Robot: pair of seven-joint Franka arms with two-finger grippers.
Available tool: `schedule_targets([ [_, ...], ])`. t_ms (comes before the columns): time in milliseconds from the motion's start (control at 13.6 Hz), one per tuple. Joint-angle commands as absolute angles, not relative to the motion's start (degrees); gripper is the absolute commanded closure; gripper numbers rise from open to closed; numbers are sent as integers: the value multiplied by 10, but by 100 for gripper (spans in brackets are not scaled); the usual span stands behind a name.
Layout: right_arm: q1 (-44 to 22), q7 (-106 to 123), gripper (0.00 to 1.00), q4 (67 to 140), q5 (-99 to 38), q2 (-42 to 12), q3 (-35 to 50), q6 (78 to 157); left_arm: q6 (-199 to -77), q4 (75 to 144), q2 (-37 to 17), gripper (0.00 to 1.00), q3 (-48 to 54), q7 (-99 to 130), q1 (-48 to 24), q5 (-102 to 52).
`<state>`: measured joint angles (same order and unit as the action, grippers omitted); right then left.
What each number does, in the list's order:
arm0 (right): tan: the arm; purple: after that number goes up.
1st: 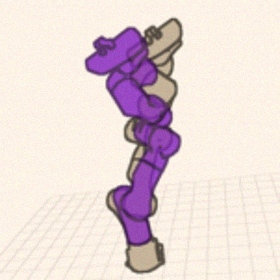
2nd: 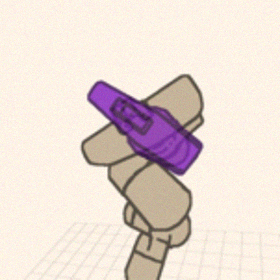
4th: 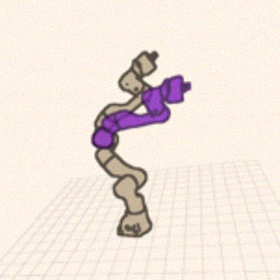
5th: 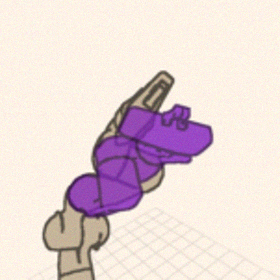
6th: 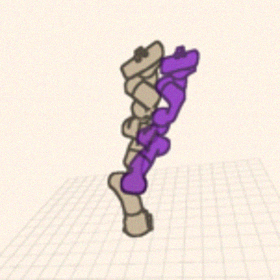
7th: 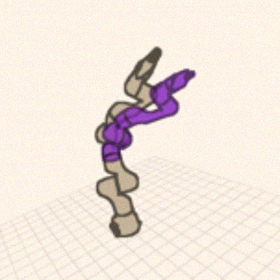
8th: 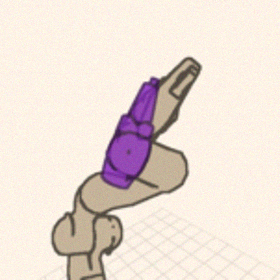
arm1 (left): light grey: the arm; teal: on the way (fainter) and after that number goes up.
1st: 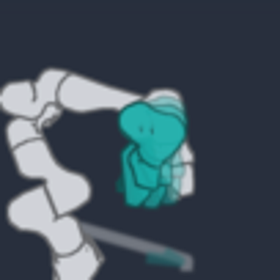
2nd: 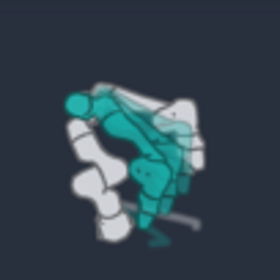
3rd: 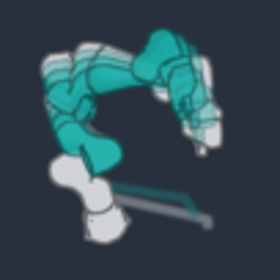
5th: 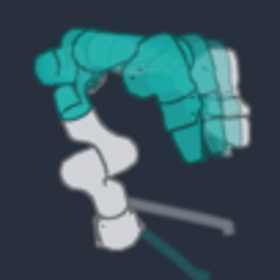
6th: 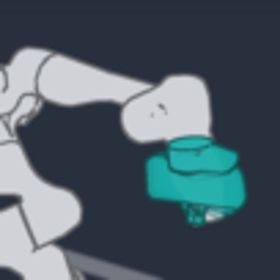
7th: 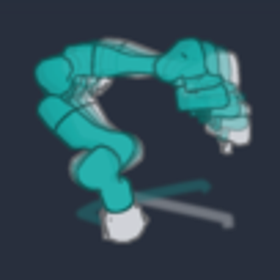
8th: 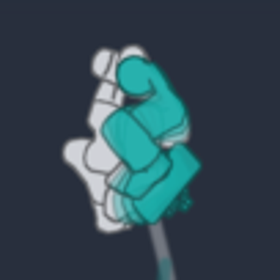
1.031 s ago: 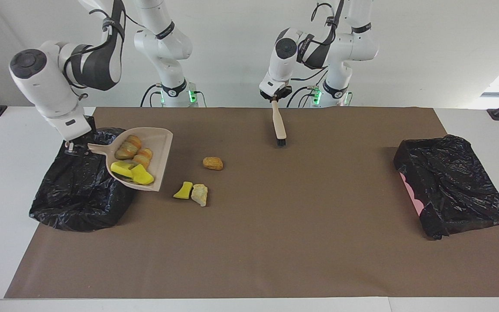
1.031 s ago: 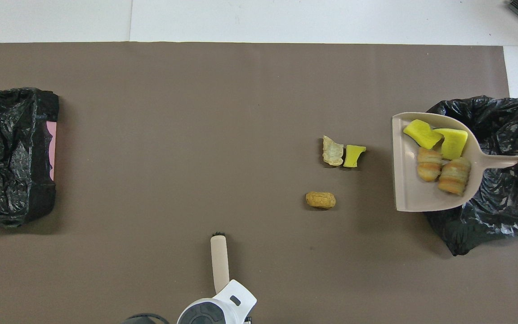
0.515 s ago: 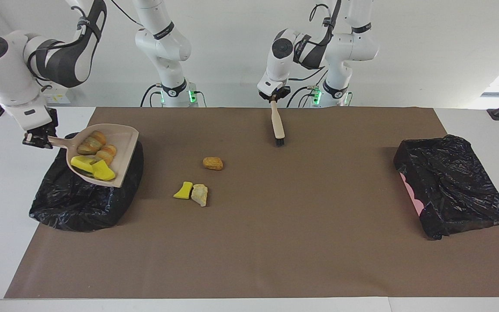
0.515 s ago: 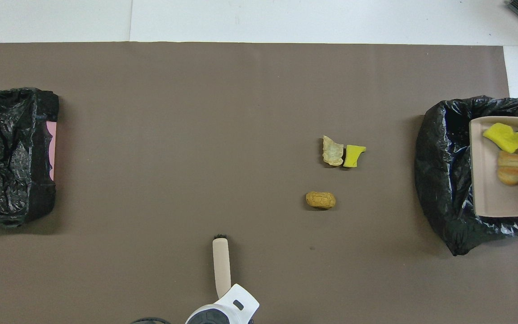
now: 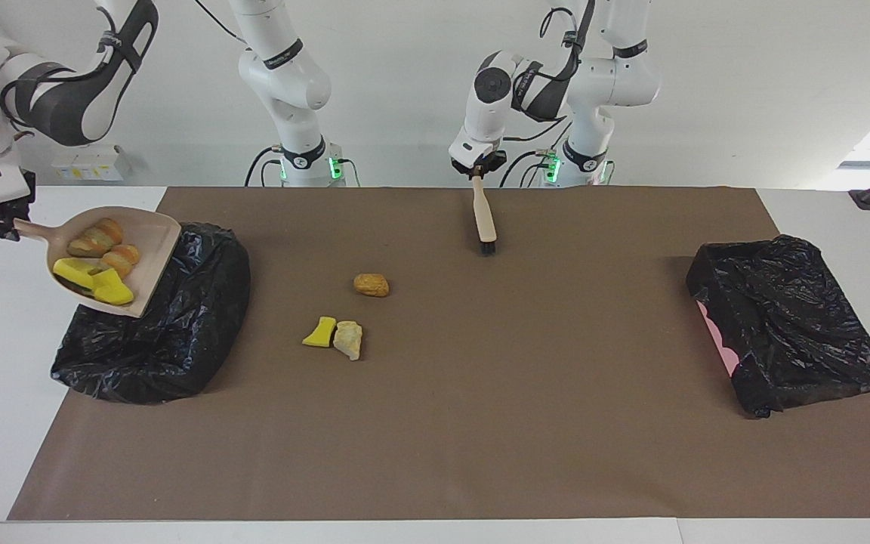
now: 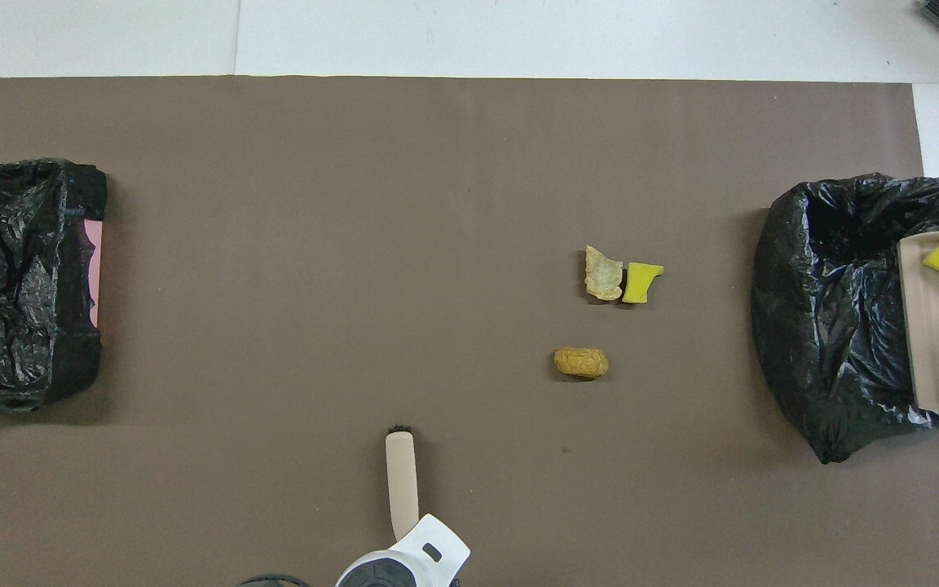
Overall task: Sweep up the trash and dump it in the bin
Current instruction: 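Tip the dustpan into the bag while the left gripper drops the brush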
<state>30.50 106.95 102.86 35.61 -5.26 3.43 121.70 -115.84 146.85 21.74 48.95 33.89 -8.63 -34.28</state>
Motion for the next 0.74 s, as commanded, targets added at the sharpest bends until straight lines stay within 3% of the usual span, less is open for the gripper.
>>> schedule_targets([
  [0, 294, 1119, 100, 1053, 389, -40, 40, 1237, -1170, 1448, 185, 7, 475, 304, -84, -351],
  [74, 284, 1137, 100, 1060, 391, -33, 40, 1247, -1167, 1433, 178, 0, 453, 288, -85, -345],
  [295, 261, 1139, 100, 1076, 422, -8, 40, 1256, -1158, 1373, 171, 0, 397, 270, -86, -245],
  [663, 297, 1158, 100, 1095, 434, 13, 35, 1291, -1156, 1250, 86, 0, 278, 230, -95, -64],
])
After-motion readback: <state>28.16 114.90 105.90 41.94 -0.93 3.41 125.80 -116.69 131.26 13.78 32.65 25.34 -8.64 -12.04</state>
